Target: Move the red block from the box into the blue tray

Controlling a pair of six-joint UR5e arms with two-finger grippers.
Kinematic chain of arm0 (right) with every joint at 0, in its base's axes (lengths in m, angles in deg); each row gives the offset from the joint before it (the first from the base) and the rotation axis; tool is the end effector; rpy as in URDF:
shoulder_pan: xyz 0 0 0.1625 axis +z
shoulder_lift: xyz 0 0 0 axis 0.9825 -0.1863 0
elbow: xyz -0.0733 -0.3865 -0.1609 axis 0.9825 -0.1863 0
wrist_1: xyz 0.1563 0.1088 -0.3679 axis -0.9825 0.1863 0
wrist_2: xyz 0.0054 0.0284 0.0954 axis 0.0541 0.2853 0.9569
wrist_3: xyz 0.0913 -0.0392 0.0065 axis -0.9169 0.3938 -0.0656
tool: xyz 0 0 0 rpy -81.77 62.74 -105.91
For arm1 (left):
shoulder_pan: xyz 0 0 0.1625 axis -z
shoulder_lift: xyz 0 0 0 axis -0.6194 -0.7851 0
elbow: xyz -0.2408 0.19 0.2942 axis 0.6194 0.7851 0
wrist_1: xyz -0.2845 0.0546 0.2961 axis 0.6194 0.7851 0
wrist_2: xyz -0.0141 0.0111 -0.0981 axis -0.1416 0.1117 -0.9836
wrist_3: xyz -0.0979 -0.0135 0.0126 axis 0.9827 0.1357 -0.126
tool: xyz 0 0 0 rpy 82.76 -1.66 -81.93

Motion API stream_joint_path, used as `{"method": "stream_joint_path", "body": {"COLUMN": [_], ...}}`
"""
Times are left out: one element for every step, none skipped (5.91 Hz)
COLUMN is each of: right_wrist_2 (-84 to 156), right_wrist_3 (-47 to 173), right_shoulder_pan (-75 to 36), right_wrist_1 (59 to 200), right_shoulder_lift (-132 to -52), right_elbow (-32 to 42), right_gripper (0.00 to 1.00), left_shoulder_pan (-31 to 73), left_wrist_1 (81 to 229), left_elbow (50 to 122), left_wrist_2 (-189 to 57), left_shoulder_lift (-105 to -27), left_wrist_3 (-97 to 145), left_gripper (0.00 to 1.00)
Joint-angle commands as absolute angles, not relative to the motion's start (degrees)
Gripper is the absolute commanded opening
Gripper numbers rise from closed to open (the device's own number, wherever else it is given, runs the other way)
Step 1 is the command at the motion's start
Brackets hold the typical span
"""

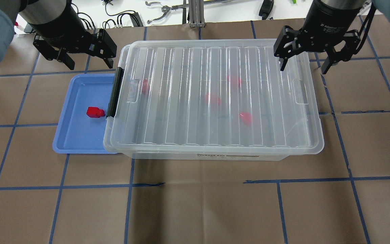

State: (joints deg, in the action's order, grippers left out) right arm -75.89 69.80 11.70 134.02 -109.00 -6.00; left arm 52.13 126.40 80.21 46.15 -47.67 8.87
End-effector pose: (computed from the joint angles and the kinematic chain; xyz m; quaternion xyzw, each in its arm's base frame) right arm 0.1437 -0.5049 0.5126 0.0760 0.9964 0.0365 0.0059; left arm -0.1361 -0.5101 0.5187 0.0057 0.9989 -0.0465 0.0042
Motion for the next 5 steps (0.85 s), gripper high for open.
{"method": "stream_joint_path", "body": {"right_wrist_2": [-75.8,-75.6,-76.1,-76.2,-76.5], "right_wrist_3": [68.4,68.4,69.3,69.3,69.3], "right_shoulder_pan": [13.0,13.0,12.9,12.8,12.5], "right_wrist_1": [133.7,133.7,133.3,133.3,133.3], "right_shoulder_lift": [-109.8,-110.0,-110.7,-111.2,-111.1], "right_elbow": [-5.9,-5.8,-5.1,-4.3,-4.3], "right_gripper": [1.0,1.0,1.0,1.0,1.0], "left_shoulder_pan": [52.2,52.2,52.2,52.1,52.2], "left_wrist_1": [126.4,126.4,126.4,126.4,126.4], "left_elbow": [80.2,80.2,80.2,80.2,80.2], "left_wrist_2": [46.2,46.1,46.1,46.1,46.1], "left_shoulder_lift": [-47.7,-47.7,-47.7,-47.7,-47.7], "left_wrist_3": [8.9,8.8,8.8,8.8,8.7], "left_gripper": [0.99,0.99,0.99,0.99,0.99]}}
